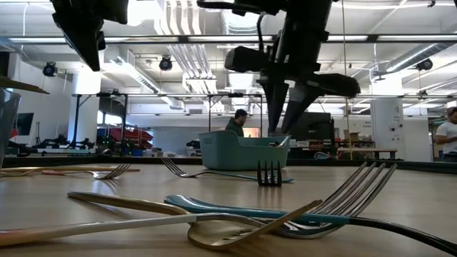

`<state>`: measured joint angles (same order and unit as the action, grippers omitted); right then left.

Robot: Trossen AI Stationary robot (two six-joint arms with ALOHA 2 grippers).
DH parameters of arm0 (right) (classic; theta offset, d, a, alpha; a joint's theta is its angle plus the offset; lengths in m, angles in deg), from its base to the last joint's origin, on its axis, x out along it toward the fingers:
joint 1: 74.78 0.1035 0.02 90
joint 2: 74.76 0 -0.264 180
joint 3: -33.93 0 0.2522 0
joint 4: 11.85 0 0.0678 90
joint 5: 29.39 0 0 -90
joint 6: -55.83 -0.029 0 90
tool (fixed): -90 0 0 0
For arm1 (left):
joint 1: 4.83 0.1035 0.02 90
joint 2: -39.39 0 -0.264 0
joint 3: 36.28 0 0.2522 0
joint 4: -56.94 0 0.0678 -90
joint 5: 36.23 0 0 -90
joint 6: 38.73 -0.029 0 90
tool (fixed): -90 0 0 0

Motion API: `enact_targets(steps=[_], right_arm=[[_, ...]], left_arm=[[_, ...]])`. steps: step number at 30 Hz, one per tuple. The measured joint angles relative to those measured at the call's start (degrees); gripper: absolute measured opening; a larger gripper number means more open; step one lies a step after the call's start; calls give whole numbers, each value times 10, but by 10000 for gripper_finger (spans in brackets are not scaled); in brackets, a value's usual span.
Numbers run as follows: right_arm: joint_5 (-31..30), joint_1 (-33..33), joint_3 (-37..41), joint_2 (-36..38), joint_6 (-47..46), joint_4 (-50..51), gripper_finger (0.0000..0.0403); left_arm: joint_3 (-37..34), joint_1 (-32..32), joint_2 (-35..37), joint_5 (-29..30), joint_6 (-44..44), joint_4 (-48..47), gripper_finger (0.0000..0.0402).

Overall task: Sort silverware by color (type)
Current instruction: Put the blue fork into the white bin

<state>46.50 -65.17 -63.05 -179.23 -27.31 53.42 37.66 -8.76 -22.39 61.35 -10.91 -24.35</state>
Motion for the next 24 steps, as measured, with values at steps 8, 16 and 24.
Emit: enact_targets(steps=[8, 16, 24], right_arm=[[-12, 24, 1, -5, -103, -18, 72], [10, 35, 1, -70, -144, -73, 72], [21, 31, -7, -101, -192, -73, 72]], left_arm=[[0, 0, 0, 21, -87, -2, 0], [0, 0, 6, 100, -153, -27, 0], [0, 0, 30, 101, -213, -28, 0]])
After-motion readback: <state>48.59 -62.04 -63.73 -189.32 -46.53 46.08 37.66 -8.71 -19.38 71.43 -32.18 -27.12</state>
